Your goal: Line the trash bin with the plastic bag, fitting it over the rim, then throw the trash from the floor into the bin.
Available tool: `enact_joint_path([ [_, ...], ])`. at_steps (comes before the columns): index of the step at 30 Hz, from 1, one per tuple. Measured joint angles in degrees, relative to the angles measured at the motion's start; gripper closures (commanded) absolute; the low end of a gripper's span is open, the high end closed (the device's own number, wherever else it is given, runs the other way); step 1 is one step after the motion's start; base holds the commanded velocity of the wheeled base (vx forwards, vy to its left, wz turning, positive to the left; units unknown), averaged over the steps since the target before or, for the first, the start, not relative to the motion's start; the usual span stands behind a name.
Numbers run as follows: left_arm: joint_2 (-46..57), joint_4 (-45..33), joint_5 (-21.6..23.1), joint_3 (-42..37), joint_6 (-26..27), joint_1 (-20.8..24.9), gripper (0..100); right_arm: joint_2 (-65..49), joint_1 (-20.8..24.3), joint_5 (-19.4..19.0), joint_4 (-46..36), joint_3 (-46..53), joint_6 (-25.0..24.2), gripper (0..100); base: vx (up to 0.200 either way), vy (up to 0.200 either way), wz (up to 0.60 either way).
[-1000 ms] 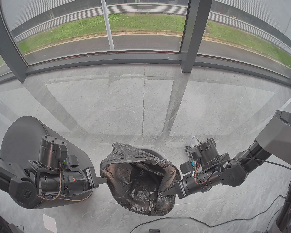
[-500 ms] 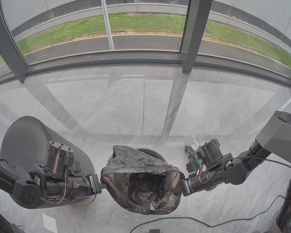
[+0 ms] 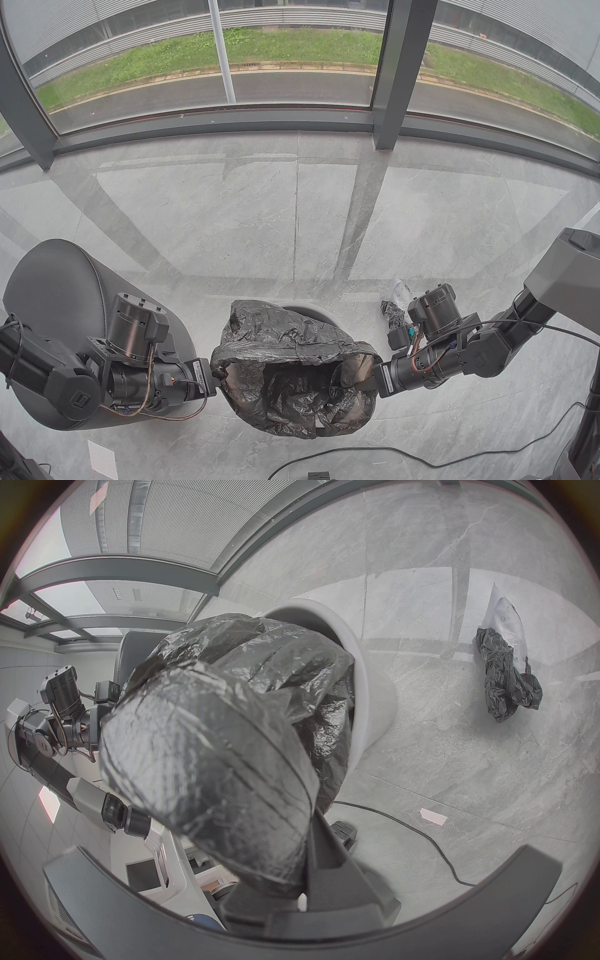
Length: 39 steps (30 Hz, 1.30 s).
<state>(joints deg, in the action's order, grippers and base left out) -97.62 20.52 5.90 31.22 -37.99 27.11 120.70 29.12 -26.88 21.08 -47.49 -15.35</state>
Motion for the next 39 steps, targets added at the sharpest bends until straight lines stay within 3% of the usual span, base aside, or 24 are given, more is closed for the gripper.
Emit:
enact_joint_path([
  [17, -4.41, 0.11, -3.0, 1.66, 1.01, -0.13, 100, 2.04, -2.78, 2.44, 0.6, -0.79, 1.65, 100, 0.0, 0.0, 0.0],
  [32, -7.47, 0.15, -3.04, 4.06, 0.95, -0.55, 100, 3.75, -2.78, 2.58, 9.33, -0.57, 0.99, 100, 0.0, 0.0, 0.0],
  [33, -7.56, 0.12, -3.04, 4.04, 0.95, -0.6, 100, 3.74, -2.74, 2.61, 9.46, -0.44, 0.96, 0, 0.0, 0.0, 0.0],
  [39, -7.51, 0.06, -3.01, 3.8, 0.88, -0.63, 100, 3.17, -2.69, 2.66, 9.59, 0.17, 0.88, 0, 0.0, 0.0, 0.0],
])
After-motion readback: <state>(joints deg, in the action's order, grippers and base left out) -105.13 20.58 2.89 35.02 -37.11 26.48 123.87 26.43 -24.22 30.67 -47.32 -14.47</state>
